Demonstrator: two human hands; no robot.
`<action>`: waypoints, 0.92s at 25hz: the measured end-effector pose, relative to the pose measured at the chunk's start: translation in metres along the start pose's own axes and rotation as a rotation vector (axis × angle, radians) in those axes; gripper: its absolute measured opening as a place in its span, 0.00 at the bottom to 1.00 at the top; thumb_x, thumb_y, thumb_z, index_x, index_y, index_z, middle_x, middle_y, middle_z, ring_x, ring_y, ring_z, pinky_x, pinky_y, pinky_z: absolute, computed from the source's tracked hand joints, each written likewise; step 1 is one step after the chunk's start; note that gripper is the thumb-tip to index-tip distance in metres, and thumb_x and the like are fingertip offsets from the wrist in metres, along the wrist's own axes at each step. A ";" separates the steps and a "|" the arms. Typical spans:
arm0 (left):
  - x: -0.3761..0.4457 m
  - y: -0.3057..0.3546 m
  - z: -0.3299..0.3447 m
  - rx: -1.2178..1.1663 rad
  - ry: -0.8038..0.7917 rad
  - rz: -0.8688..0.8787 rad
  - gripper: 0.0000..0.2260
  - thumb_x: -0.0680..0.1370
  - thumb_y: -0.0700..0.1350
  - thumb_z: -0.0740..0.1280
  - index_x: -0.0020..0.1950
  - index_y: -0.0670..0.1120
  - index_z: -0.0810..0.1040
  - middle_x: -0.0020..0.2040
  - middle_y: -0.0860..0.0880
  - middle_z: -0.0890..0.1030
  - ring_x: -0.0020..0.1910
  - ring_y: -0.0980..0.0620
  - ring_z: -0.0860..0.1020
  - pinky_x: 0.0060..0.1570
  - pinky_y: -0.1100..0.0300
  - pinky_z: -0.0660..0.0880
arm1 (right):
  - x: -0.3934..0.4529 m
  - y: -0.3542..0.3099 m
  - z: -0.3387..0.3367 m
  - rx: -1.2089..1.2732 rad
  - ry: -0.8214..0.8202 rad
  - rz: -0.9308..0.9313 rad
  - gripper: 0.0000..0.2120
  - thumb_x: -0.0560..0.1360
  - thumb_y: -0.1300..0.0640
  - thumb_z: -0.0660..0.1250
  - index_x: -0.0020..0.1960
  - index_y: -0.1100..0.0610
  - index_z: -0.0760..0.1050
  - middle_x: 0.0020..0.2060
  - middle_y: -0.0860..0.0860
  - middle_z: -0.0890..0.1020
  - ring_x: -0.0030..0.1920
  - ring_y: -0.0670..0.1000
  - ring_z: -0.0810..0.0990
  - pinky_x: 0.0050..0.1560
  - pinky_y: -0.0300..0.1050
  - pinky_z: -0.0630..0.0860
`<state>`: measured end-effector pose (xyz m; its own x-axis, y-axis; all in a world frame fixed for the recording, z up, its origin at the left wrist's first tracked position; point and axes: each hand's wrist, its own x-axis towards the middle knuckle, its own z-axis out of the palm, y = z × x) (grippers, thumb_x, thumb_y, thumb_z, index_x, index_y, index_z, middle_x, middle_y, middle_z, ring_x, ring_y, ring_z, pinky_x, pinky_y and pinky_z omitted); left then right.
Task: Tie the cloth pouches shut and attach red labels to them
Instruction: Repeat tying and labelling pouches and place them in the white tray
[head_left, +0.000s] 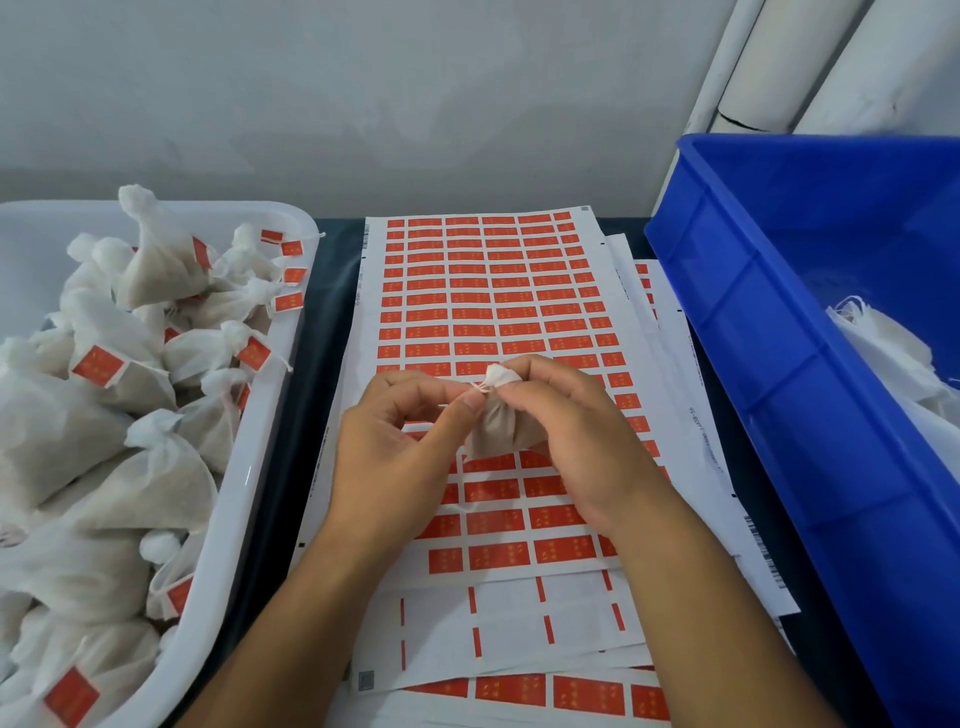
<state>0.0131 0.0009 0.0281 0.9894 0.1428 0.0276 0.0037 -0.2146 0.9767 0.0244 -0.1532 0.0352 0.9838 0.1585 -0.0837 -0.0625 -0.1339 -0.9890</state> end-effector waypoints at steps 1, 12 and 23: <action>0.000 -0.001 0.001 0.017 -0.004 -0.009 0.09 0.74 0.60 0.71 0.43 0.56 0.86 0.49 0.63 0.82 0.51 0.59 0.82 0.49 0.63 0.79 | 0.000 0.001 0.000 0.017 -0.004 0.024 0.11 0.83 0.47 0.62 0.47 0.39 0.81 0.44 0.36 0.83 0.50 0.34 0.80 0.42 0.29 0.78; -0.001 -0.005 0.002 0.205 0.078 0.215 0.07 0.76 0.51 0.74 0.44 0.63 0.78 0.51 0.62 0.76 0.52 0.64 0.78 0.39 0.78 0.73 | 0.002 0.005 -0.004 0.381 -0.094 0.264 0.12 0.82 0.49 0.66 0.58 0.52 0.85 0.58 0.49 0.86 0.62 0.53 0.83 0.65 0.58 0.79; -0.003 -0.002 0.001 0.144 0.049 0.154 0.09 0.77 0.64 0.68 0.46 0.62 0.83 0.49 0.64 0.79 0.54 0.67 0.77 0.43 0.81 0.70 | 0.001 0.004 -0.001 0.171 0.027 0.213 0.11 0.78 0.42 0.69 0.50 0.45 0.87 0.51 0.44 0.87 0.60 0.51 0.83 0.68 0.58 0.76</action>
<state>0.0100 -0.0006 0.0258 0.9716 0.1440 0.1878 -0.1224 -0.3733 0.9196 0.0252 -0.1547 0.0315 0.9493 0.1183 -0.2913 -0.2940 0.0057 -0.9558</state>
